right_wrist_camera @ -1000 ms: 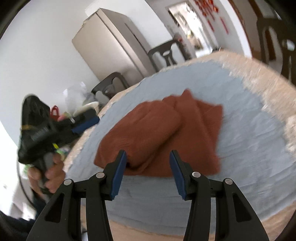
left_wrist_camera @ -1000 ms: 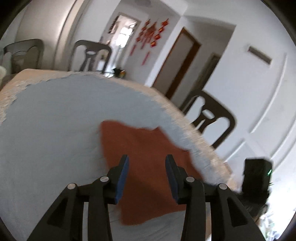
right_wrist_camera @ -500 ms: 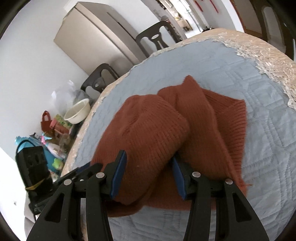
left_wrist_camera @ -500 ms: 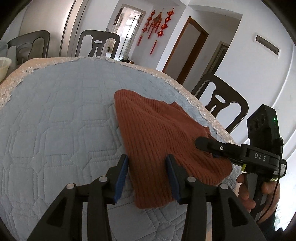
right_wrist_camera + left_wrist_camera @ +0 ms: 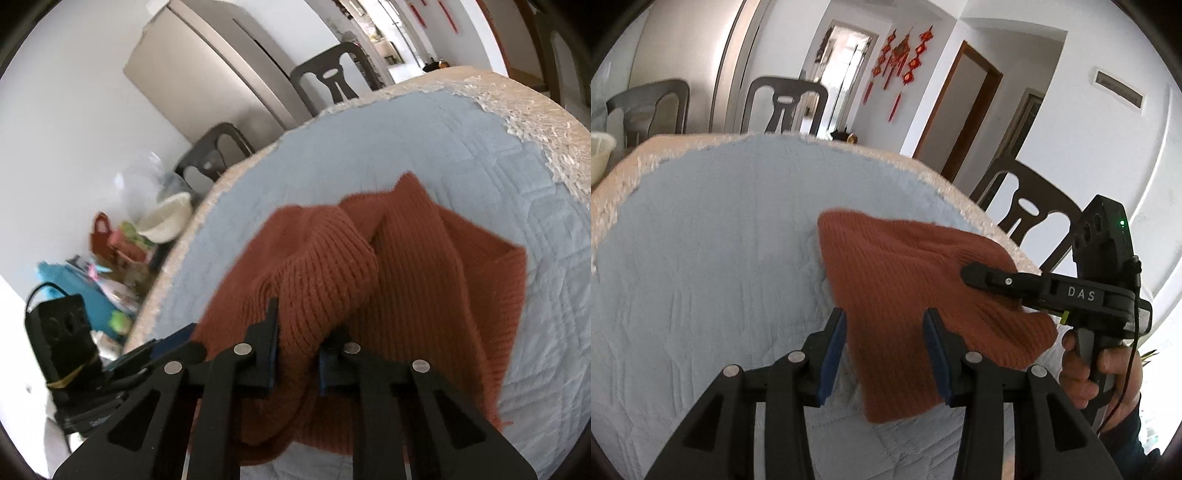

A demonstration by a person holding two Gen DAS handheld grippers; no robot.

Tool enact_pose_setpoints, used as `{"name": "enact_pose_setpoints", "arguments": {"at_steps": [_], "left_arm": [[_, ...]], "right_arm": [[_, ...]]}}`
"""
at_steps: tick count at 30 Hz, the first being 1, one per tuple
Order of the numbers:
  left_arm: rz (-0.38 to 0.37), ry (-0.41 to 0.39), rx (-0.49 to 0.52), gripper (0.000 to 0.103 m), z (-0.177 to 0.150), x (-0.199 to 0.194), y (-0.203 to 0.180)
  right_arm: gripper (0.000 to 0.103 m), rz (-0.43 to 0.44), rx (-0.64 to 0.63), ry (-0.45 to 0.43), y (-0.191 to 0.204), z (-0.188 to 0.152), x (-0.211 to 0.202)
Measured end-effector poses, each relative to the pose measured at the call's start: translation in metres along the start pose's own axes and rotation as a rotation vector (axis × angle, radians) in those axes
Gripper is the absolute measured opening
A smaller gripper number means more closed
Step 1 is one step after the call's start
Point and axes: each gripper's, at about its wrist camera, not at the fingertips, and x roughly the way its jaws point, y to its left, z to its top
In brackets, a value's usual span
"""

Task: Fold small clothes

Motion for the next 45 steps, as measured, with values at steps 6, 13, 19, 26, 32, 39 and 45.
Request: {"name": "enact_pose_setpoints", "arguments": {"at_steps": [6,13,19,26,32,39,45], "left_arm": [[-0.046,-0.003,0.036,0.046,0.009,0.008,-0.02],[-0.022,0.063,0.122,0.046,-0.008,0.028,-0.037],[-0.042,0.023,0.093,0.046,-0.003,0.01,-0.035],[-0.051,0.037,0.11,0.046,-0.001,0.026,-0.047],[0.027,0.078,0.168,0.046,-0.006,0.034,-0.052],[0.079,0.054,0.166,0.046,0.027,0.055,-0.058],[0.158,0.102,0.165,0.05,0.026,0.081,-0.053]], "right_arm": [[0.015,-0.043,0.017,-0.038,-0.025,0.012,-0.031],[0.022,-0.076,0.093,-0.017,-0.064,-0.002,-0.029],[0.026,-0.143,0.027,-0.165,-0.042,-0.003,-0.074],[0.026,-0.138,-0.056,-0.082,-0.025,-0.027,-0.058],[0.021,-0.222,-0.031,-0.096,-0.04,-0.025,-0.055],[0.023,-0.313,-0.067,-0.1,-0.038,0.003,-0.035],[0.023,-0.364,-0.036,-0.078,-0.054,0.01,-0.024]]}}
